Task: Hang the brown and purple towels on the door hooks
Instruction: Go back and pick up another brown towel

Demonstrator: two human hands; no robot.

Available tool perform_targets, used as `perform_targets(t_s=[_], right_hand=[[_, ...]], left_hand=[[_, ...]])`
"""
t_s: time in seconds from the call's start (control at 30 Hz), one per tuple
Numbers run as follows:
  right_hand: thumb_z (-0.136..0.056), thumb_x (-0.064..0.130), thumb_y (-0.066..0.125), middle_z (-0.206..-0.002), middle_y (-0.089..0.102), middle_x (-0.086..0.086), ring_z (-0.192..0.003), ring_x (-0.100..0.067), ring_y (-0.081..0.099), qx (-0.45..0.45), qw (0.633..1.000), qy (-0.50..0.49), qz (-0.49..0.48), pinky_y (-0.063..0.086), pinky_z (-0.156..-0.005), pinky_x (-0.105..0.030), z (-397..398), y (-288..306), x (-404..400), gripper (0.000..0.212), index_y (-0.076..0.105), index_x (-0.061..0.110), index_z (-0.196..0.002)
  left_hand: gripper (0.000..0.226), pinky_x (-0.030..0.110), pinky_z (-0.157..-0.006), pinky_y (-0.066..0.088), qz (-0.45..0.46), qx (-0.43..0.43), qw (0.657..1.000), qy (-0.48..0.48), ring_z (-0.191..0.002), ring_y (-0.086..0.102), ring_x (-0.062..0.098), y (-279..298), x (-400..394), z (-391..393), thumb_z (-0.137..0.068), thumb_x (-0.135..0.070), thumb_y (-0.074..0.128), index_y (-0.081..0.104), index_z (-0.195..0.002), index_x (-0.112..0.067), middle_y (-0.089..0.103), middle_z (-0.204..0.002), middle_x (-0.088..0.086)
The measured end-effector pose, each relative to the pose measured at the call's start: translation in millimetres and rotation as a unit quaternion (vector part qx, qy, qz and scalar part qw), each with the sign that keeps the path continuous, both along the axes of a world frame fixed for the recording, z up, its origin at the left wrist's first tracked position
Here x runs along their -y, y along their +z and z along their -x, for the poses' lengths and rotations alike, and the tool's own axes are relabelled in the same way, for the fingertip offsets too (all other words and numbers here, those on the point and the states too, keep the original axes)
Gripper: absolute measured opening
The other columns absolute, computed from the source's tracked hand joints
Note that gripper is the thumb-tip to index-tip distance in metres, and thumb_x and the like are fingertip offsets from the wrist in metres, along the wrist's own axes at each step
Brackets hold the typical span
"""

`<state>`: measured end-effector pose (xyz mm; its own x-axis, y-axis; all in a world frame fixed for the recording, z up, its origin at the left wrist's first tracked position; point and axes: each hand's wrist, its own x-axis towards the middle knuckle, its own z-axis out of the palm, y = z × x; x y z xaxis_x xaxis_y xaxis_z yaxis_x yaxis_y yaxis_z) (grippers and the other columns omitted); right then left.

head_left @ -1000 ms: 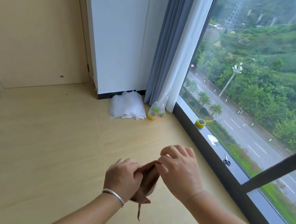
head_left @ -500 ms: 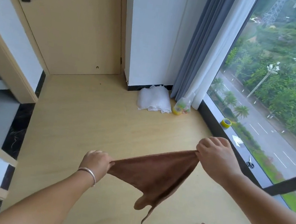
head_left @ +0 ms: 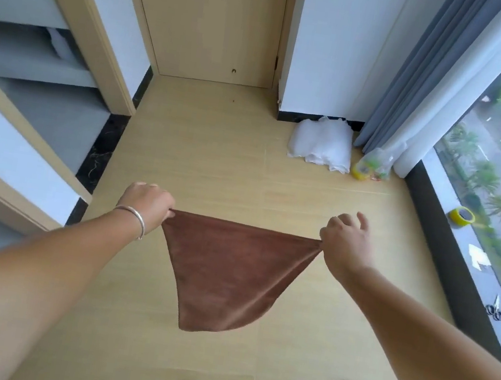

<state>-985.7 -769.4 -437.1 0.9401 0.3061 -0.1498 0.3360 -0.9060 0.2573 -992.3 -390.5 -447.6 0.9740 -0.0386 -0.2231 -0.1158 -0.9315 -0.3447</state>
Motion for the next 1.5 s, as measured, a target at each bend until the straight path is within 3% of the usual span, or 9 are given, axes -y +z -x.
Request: perform_targets(t_s=[0.3, 0.67, 0.8, 0.9, 0.97, 1.07, 1.17, 1.37, 1.5], right_hand=[[-0.084, 0.014, 0.049, -0.102, 0.061, 0.006, -0.117, -0.02, 0.046, 0.016, 0.996, 0.064, -0.057, 0.017, -0.113, -0.047, 21, -19, 40, 0.025, 0.069, 0.028, -0.09], [-0.062, 0.02, 0.078, -0.082, 0.063, 0.005, -0.095, -0.02, 0.06, -0.156, 0.986, 0.048, -0.015, 0.039, -0.103, -0.048, 193, -160, 109, 0.017, 0.071, 0.025, -0.076], [-0.024, 0.014, 0.089, -0.056, 0.06, 0.002, -0.061, -0.023, 0.066, -0.161, 0.984, 0.054, -0.048, 0.043, -0.084, -0.041, 246, -230, 121, 0.034, 0.064, 0.021, -0.046], [-0.047, 0.019, 0.068, -0.049, 0.053, 0.003, -0.064, -0.016, 0.068, -0.134, 0.985, 0.092, -0.049, 0.043, -0.083, -0.038, 279, -281, 126, 0.01, 0.062, 0.021, -0.041], [-0.058, 0.018, 0.042, -0.046, 0.051, 0.001, -0.062, -0.015, 0.062, -0.136, 0.985, 0.086, -0.064, 0.038, -0.08, -0.036, 298, -316, 129, 0.027, 0.064, 0.021, -0.043], [-0.057, 0.021, 0.062, -0.048, 0.051, 0.001, -0.056, -0.021, 0.059, -0.128, 0.989, 0.059, -0.048, 0.05, -0.076, -0.043, 310, -361, 126, 0.01, 0.069, 0.018, -0.051], [-0.028, 0.011, 0.09, -0.051, 0.052, 0.0, -0.055, -0.026, 0.059, -0.205, 0.978, -0.001, -0.051, 0.051, -0.072, -0.042, 300, -410, 125, 0.035, 0.062, 0.018, -0.047], [-0.076, 0.027, 0.072, -0.076, 0.063, 0.004, -0.086, -0.024, 0.058, -0.248, 0.965, -0.079, -0.027, 0.04, -0.085, -0.036, 237, -521, 115, 0.004, 0.069, 0.025, -0.073], [-0.092, 0.036, 0.048, -0.102, 0.064, 0.006, -0.108, -0.02, 0.051, -0.209, 0.97, -0.116, -0.042, 0.031, -0.091, -0.033, 181, -615, 114, 0.02, 0.067, 0.029, -0.098]], left_hand=[[0.025, 0.028, -0.063, 0.039, 0.033, 0.01, 0.997, 0.068, -0.089, 0.059, 0.018, -2, 29, 77, -0.097, -0.043, 0.046, 0.069, -0.095, -0.032, 0.065, -0.087, -0.006], [0.021, 0.025, -0.077, 0.046, 0.117, -0.192, 0.969, 0.102, -0.103, 0.056, 0.016, -179, 104, 268, -0.093, -0.038, 0.051, 0.067, -0.104, -0.029, 0.062, -0.102, -0.008], [0.036, 0.017, -0.04, 0.04, 0.178, -0.248, 0.949, 0.078, -0.053, 0.058, 0.011, -239, 119, 313, -0.033, -0.036, 0.096, 0.064, -0.048, -0.029, 0.053, -0.055, -0.012], [0.019, 0.021, -0.065, 0.048, 0.166, -0.286, 0.939, 0.09, -0.086, 0.06, 0.011, -287, 123, 339, -0.073, -0.041, 0.076, 0.071, -0.087, -0.03, 0.061, -0.088, -0.011], [0.026, 0.023, -0.082, 0.044, 0.156, -0.28, 0.944, 0.084, -0.108, 0.05, 0.012, -329, 121, 359, -0.094, -0.037, 0.049, 0.061, -0.113, -0.024, 0.056, -0.111, -0.01], [0.028, 0.026, -0.084, 0.042, 0.14, -0.318, 0.933, 0.098, -0.111, 0.048, 0.011, -371, 118, 362, -0.096, -0.04, 0.043, 0.061, -0.114, -0.027, 0.055, -0.111, -0.01], [0.028, 0.027, -0.082, 0.042, 0.127, -0.315, 0.934, 0.108, -0.111, 0.049, 0.011, -412, 115, 346, -0.098, -0.043, 0.042, 0.062, -0.113, -0.032, 0.055, -0.11, -0.01], [0.026, 0.031, -0.08, 0.046, 0.16, -0.251, 0.942, 0.157, -0.111, 0.049, 0.016, -513, 112, 268, -0.1, -0.036, 0.04, 0.063, -0.109, -0.029, 0.055, -0.111, -0.007], [0.026, 0.035, -0.081, 0.047, 0.168, -0.227, 0.947, 0.155, -0.112, 0.048, 0.021, -597, 108, 202, -0.1, -0.032, 0.041, 0.064, -0.111, -0.026, 0.055, -0.113, -0.002]])
